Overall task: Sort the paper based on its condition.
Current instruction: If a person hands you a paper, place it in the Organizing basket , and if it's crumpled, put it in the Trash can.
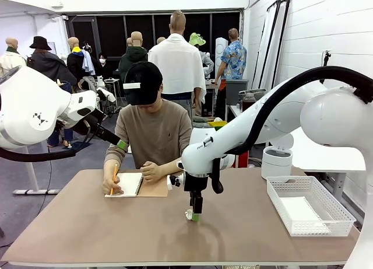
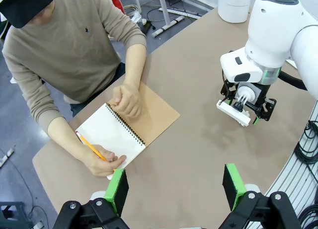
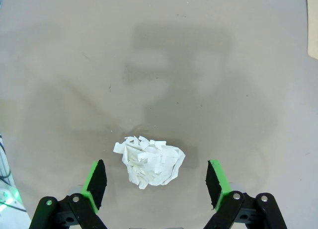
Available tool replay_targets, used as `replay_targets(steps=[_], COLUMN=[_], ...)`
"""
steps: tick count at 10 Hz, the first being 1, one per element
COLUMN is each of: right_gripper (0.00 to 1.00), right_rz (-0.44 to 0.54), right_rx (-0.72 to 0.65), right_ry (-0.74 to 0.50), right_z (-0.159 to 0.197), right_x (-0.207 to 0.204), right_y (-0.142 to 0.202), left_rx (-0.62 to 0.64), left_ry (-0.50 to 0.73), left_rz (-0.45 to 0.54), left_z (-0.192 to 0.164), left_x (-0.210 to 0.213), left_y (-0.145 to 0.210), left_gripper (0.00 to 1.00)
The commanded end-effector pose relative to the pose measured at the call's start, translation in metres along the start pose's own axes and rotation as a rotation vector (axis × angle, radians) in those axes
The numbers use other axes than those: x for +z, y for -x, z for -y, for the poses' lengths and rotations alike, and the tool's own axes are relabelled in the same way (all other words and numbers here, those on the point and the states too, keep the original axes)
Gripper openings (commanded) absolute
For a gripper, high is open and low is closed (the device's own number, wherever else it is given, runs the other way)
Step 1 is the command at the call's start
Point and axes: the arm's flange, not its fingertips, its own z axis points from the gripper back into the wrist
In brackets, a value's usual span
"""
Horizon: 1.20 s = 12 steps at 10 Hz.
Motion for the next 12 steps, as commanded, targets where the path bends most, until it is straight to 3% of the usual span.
replay_targets(steps=[1, 3, 5, 9, 10, 12], right_gripper=[1.00, 1.00, 0.64, 0.61, 0.48, 0.11], right_rz=[-0.018, -0.023, -0.013, -0.002, 0.012, 0.015], right_rx=[0.016, 0.011, 0.011, 0.017, 0.018, 0.006], right_ry=[-0.009, -0.018, -0.025, -0.053, -0.061, -0.054], right_z=[0.0086, 0.0087, 0.0095, 0.0110, 0.0118, 0.0116], right_x=[-0.0005, -0.0019, -0.0023, -0.0041, -0.0042, -0.0023], right_y=[-0.0012, -0.0016, -0.0027, -0.0044, -0.0039, -0.0029], left_rx=[0.003, 0.003, 0.003, 0.003, 0.003, 0.003], left_ry=[0.007, 0.007, 0.007, 0.007, 0.007, 0.007], left_rz=[0.001, 0.001, 0.001, 0.001, 0.001, 0.001], left_z=[-0.0010, -0.0010, -0.0010, -0.0010, -0.0010, -0.0010], left_x=[0.0003, 0.0003, 0.0003, 0.0003, 0.0003, 0.0003], left_y=[0.0008, 0.0008, 0.0008, 0.0008, 0.0008, 0.0008], left_gripper=[1.00, 1.00, 1.00, 1.00, 1.00, 1.00])
